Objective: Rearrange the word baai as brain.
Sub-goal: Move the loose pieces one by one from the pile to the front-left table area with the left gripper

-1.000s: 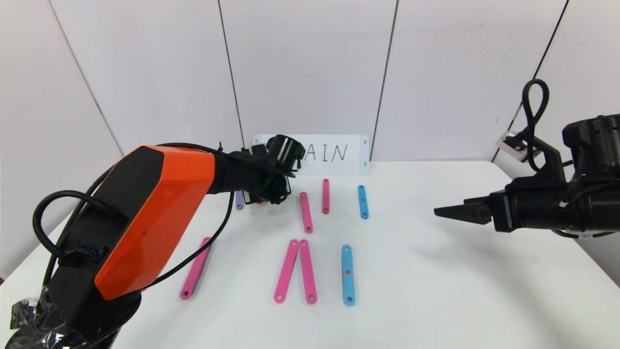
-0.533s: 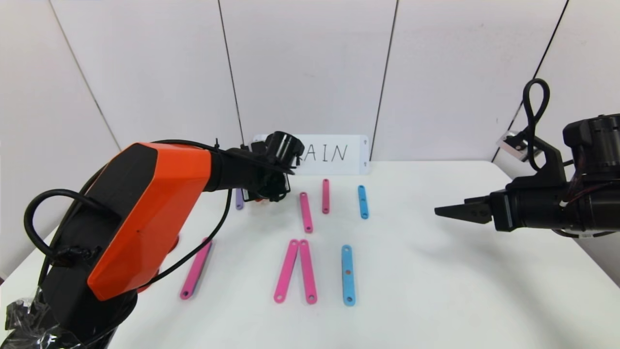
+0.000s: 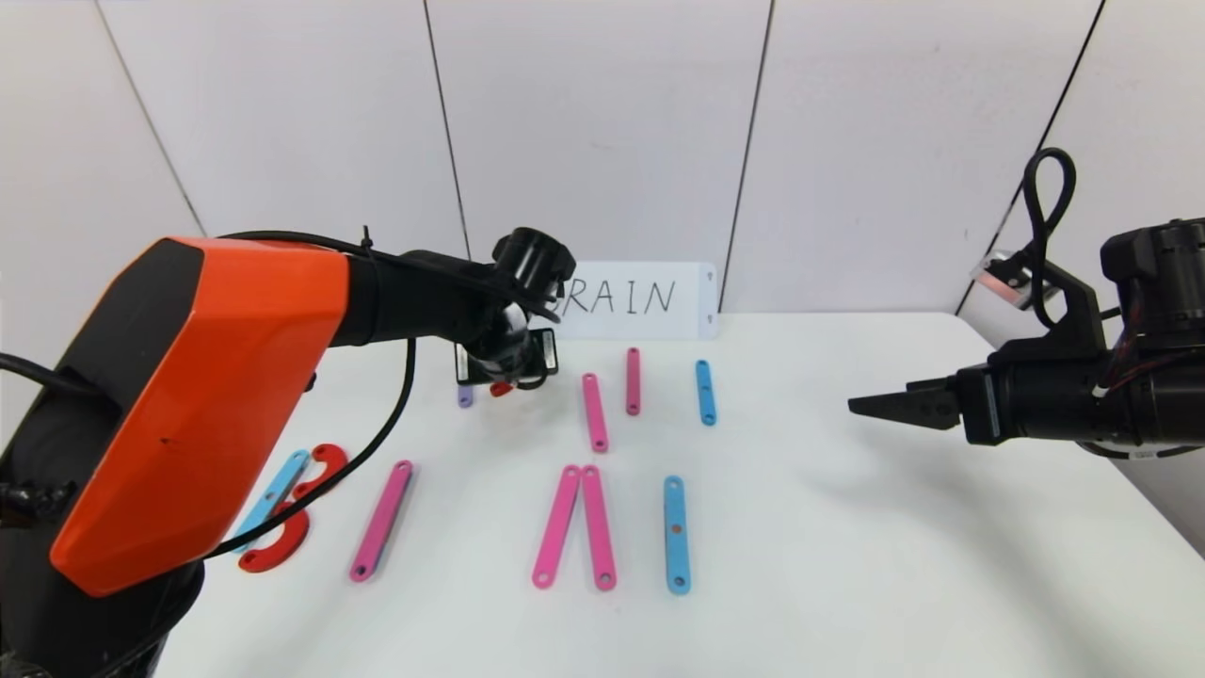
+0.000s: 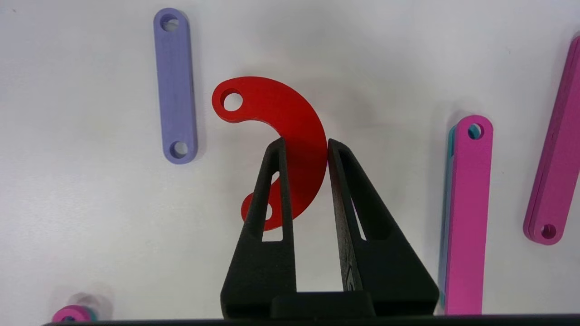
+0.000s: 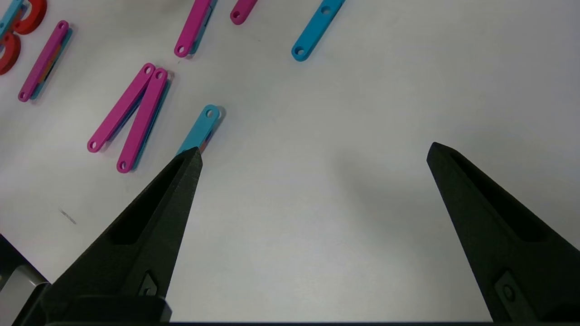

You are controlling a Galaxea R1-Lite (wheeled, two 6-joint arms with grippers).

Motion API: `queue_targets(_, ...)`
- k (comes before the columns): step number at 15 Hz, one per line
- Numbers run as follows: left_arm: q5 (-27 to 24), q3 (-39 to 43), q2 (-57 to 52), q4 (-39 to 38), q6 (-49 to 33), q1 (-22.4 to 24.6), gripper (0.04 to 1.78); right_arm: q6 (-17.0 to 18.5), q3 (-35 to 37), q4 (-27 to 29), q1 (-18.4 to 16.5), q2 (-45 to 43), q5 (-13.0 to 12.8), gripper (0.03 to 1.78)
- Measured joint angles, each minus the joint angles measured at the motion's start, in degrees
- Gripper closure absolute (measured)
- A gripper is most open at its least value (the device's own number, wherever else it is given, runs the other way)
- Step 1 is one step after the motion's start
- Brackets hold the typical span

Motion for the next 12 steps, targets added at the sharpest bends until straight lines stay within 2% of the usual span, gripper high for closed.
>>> queue_targets(6, -0.3, 8.9, -5.2, -0.5, 4.3, 0.8, 1.52, 0.0, 0.0, 0.0, -0.1, -0.1, 0.0, 0.07)
queue_targets(12, -4.8, 24.7, -13.9, -3.7, 9.4, 1.0, 1.52, 0.0, 0.0, 0.0, -0.1, -0.1, 0.0, 0.07)
